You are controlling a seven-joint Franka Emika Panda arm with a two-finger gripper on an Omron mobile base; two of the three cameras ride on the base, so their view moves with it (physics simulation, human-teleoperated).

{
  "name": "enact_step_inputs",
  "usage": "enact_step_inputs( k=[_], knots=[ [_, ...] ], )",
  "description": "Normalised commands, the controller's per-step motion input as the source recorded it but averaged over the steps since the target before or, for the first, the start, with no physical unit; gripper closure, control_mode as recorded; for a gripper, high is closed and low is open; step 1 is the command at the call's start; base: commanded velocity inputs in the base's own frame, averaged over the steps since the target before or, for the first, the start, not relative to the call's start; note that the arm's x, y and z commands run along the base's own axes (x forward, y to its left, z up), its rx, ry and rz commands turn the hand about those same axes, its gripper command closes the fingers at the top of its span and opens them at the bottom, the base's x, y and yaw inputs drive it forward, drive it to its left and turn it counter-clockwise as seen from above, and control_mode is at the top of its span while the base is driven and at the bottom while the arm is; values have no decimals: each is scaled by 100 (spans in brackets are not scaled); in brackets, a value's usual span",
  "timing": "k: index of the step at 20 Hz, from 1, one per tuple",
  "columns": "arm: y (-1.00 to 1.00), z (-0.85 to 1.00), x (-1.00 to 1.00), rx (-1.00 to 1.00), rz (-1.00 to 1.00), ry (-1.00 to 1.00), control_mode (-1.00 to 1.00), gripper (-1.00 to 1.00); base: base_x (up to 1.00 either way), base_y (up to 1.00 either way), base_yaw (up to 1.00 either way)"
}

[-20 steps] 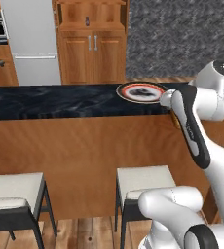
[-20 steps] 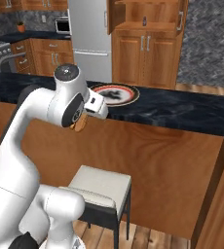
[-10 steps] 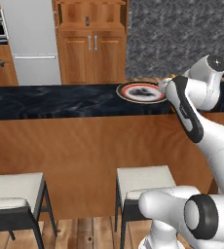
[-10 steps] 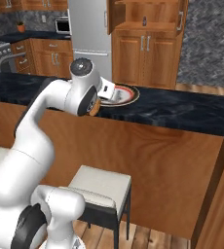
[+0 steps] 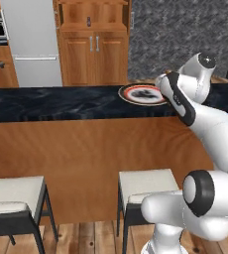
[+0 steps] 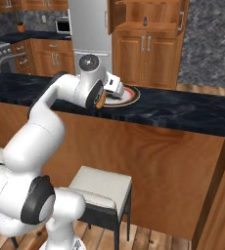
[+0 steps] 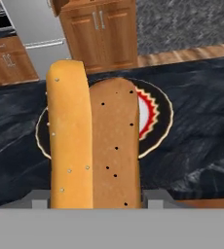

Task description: Move the hot dog bun to the plate on the dining table and place the condiment next to that plate. Then navigate to the fridge and take the sausage and place it on the plate as well.

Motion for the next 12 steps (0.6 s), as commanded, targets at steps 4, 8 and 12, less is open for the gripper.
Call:
enact_step_inputs(
  k=[4,8,12],
  knots=[
    [0,-9,44,0,-5,0,-100,100,0,0,0],
    [-7,-19,24,0,-5,0,-100,100,0,0,0],
    [-11,-26,20,0,-3,0,-100,100,0,0,0]
  ],
)
